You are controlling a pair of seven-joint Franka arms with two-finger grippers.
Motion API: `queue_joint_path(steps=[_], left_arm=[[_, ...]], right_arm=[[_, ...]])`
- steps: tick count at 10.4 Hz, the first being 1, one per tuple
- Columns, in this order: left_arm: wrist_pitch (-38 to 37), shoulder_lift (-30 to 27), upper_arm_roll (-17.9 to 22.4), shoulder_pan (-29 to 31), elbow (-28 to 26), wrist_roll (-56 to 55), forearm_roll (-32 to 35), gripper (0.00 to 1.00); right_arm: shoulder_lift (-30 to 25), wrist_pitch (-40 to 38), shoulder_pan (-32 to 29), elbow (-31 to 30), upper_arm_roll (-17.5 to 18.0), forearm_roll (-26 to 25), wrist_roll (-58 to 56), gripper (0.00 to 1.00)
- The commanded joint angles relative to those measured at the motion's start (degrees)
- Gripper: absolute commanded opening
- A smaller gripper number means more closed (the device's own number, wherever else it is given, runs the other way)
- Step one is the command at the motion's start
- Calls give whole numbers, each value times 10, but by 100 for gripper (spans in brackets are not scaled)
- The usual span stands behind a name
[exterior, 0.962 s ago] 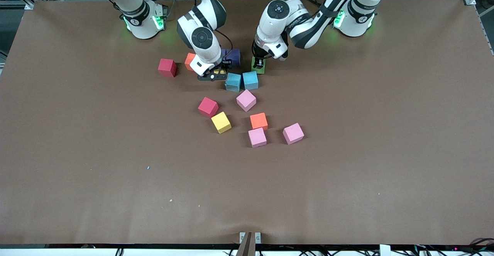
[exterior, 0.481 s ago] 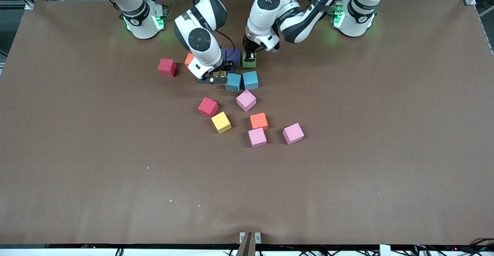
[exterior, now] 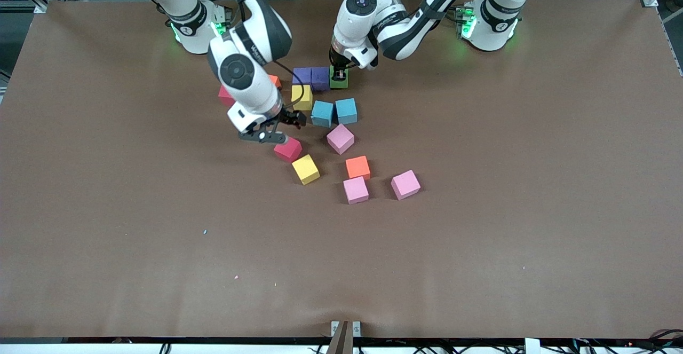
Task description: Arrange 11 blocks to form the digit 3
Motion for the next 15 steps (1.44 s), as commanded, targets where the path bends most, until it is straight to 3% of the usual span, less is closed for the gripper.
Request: queue_joint_path(steps=[1,3,6,8,15], left_arm=[[-12,-1,-1,-4,3,-61,9,0],[-12,6,-1,-12,2,-62,9,0],[-12,13,-1,-17,4,-63,9,0],[-12,24,-1,-17,8,-62,9,0],[-12,50,1,-11,35,-64,7,0]], right_arm=[[64,-27,-6,71,3,-3,23,100],[101,-9,-5,79,2,-8,23,100],[108,23,-6,68,2,-8,13,100],[115,91,-7,39,3,-8,-11,100],[104,64,-11,37,3,-4,-8,100]])
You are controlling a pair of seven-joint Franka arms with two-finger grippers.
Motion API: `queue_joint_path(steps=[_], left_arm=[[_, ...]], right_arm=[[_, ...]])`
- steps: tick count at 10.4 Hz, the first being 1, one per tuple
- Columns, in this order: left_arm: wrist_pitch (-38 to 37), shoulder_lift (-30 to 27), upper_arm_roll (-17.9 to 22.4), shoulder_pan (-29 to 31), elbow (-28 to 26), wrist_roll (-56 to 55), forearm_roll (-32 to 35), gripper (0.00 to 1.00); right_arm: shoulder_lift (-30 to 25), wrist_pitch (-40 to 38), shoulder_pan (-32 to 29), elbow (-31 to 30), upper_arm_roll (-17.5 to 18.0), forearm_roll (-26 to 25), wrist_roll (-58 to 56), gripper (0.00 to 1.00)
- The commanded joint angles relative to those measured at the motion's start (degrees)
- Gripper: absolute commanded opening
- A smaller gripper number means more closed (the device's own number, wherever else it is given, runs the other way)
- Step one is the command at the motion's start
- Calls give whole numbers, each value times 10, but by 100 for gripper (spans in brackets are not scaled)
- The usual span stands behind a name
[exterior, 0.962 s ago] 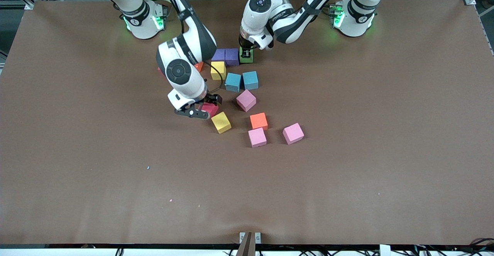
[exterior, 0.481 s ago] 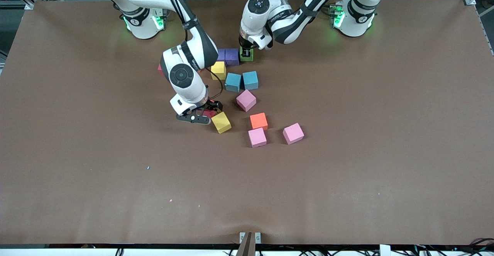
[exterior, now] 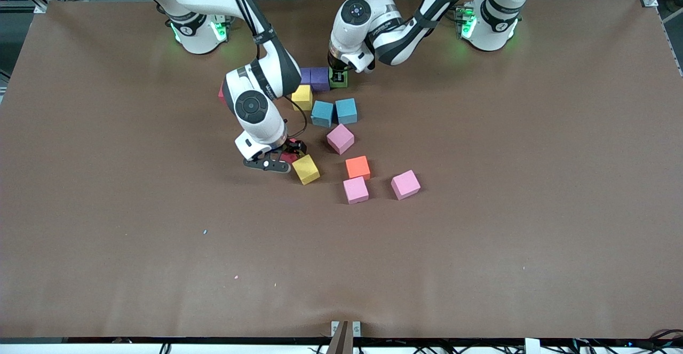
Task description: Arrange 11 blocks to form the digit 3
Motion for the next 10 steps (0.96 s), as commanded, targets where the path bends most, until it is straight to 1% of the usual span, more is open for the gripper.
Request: queue_joint_path(steps=[1,3,4,5,6,7,10], left_arm=[[-6,6,-2,-6,9,-64,8,0],[-6,6,-2,-7,8,-64,8,0],[-5,6,-2,-8,7,-64,8,3],[-5,8,-2,-7,7,-64,8,23],[-5,11,-1,-8,7,-63,9,92],[-5,11,-1,-9,7,-61,10,100],[-7,9,-1,-8,7,-57,11,100]], right_arm=[[-20,-24,-6,-4,2,-3,-1,100],[-26,-28,-10,-4,2,-3,-2,100],[-29,-36,-11,-4,2,-3,-2,100],[-38,-53,-10,-4,2,-3,-3,100],[-44,-64,-14,-4,1,-4,-6,100],[-50,-68,-20,-4,1,-4,-15,100],[-79,-101,-34,1,0,-5,-23,100]])
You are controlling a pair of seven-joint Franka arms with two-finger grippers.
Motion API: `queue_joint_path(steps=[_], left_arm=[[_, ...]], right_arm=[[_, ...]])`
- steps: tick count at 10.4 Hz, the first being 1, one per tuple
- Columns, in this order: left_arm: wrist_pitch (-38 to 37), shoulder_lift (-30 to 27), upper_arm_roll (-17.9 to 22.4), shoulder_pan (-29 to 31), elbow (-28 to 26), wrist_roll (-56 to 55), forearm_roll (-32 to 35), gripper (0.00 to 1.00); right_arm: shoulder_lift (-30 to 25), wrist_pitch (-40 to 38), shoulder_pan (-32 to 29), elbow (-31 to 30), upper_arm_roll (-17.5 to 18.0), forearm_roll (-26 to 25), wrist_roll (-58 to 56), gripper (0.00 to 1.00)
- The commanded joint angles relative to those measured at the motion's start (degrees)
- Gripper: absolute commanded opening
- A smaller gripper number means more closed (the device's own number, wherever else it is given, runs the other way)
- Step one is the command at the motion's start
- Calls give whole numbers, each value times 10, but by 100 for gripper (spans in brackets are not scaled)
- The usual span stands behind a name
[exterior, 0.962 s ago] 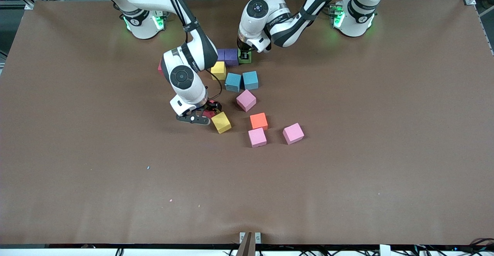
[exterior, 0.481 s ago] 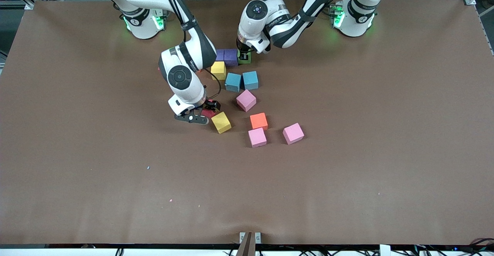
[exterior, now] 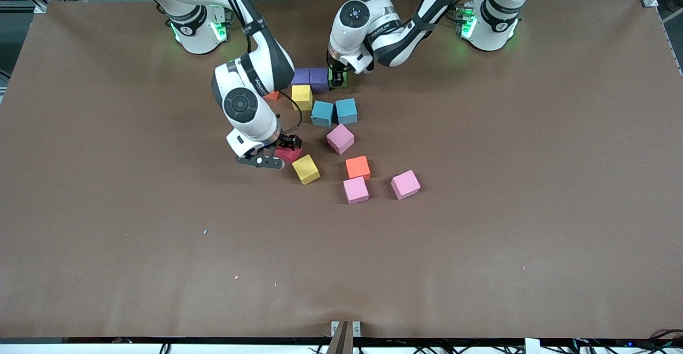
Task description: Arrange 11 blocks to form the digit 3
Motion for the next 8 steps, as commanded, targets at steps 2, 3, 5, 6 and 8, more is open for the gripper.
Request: queue_joint_path(steps=[2,3,5,6,8], left_arm=[[-30,-16,-1,3,8,-56,15,100],[-60,-36,-1,4,9,-49,15,100],[-119,-72,-4,13,12,1,13,100],[-135,-76,-7,27,20,2,13,100],[-172,-77,-6,29,55,3,12,100]], right_arm=[[-31,-17,-22,0,4,-6,-7,100],[-27,-13,-21,0,4,-9,-8,100],[-30,-12,12,-1,5,-15,-7,100],[-31,-13,34,-1,4,-23,-4,100],[-33,-11,70,-5,6,-23,-3,100]])
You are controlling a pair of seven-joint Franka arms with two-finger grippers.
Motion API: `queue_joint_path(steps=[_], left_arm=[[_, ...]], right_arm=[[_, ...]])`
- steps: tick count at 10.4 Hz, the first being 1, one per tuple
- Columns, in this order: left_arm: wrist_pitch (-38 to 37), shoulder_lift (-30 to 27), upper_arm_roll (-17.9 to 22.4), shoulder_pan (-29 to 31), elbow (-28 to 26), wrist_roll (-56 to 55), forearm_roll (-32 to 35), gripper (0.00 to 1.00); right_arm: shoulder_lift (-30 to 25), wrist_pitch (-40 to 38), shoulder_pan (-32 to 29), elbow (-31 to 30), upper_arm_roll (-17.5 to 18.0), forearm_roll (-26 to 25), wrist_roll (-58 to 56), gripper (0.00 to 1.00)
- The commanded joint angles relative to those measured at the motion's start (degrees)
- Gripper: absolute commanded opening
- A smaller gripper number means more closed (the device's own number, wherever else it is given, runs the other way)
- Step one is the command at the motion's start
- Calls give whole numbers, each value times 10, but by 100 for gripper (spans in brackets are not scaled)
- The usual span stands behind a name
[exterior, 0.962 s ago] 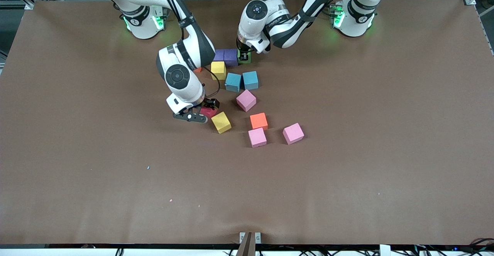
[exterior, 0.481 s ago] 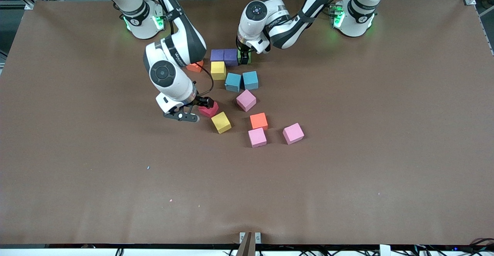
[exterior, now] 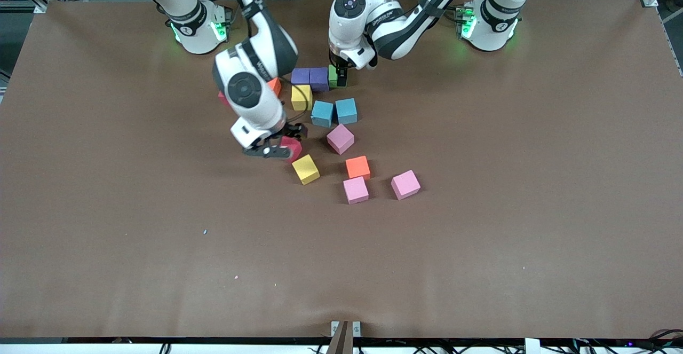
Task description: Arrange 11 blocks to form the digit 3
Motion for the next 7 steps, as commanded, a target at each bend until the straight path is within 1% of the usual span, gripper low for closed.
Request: queue_joint_path(steps=[1,2,3,5,7], left_arm=[[-54,-3,-3,16,40,9,9,100],[-59,-1,-4,38,48,47,8,100],[-60,-3,-4,55,50,59,8,100],[-60,-2,-3,62,50,102,6,100],[-60,-1,-4,85,52,142,6,100]], right_arm=[[-17,-3,48,-10,1,-13,8,100],[-21,-1,68,-17,1,-13,9,100],[-21,5,87,-26,1,-13,13,100],[-14,30,110,-36,1,-12,50,100],[-3,59,126,-45,2,-12,85,100]])
